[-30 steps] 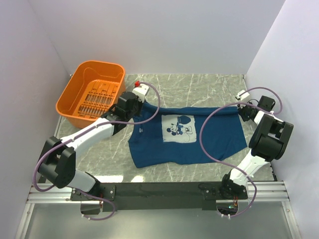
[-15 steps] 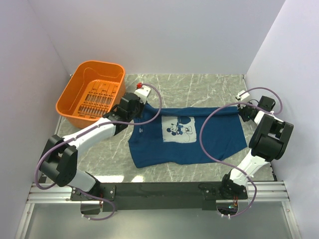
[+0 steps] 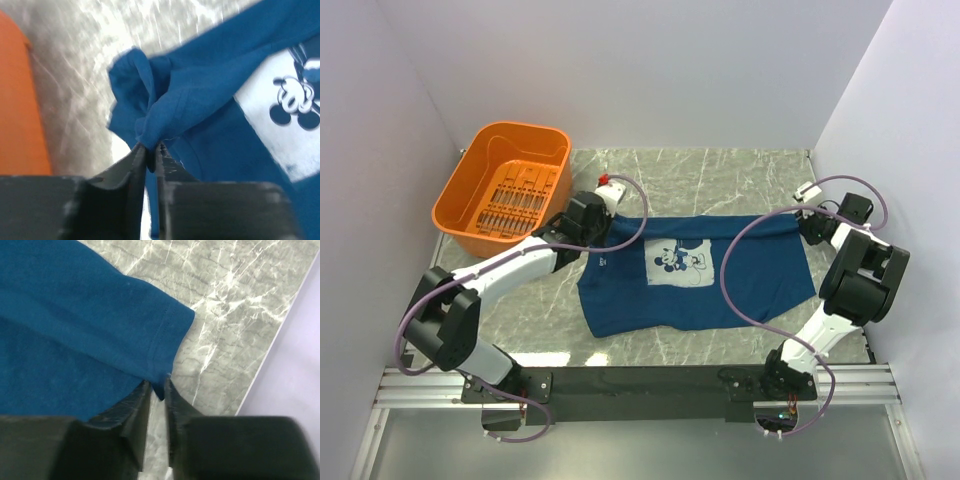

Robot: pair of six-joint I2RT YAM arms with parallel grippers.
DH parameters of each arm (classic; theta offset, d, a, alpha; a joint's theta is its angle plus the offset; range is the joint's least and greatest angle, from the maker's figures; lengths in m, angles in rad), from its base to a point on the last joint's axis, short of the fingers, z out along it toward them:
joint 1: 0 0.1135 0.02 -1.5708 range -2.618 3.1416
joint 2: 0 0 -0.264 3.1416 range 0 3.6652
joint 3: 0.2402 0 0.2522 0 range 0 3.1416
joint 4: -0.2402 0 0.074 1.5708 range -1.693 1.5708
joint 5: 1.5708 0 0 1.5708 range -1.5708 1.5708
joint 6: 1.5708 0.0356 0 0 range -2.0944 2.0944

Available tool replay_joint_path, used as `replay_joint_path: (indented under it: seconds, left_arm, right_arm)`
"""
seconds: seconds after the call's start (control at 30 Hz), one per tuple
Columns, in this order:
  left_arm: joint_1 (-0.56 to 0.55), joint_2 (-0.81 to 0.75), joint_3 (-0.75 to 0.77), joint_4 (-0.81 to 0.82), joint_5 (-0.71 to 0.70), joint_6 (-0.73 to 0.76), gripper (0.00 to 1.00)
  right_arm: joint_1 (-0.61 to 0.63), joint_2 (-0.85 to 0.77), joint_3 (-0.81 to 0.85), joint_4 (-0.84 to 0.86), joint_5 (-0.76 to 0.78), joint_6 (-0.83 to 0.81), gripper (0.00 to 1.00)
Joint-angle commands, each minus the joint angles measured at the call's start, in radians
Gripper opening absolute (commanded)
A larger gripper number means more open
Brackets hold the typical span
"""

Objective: Fold and stack the t-shirts

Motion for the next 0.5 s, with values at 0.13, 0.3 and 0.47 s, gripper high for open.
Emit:
replay_joint_path:
  seconds: [0.13, 0.3, 0.47]
  left_arm:
    - [-0.032, -0.067, 0.005, -0.109, 0.005, -0.121, 0.48]
    - [-0.034, -0.194, -0.027, -0.098, 0.031, -0.137, 0.81]
    - [-0.029, -0.2, -0.004, -0.069, 0.078, -0.16, 0.92]
  right_arm:
    - [-0.016, -0.153, 0.006, -0.071, -0.047, -0.008, 0.42]
    - [-0.016, -0.202, 0.045, -0.195, -0.099, 0.001, 0.51]
    - [0.019, -0.204, 0.122, -0.463, -0.17, 0.019, 0.51]
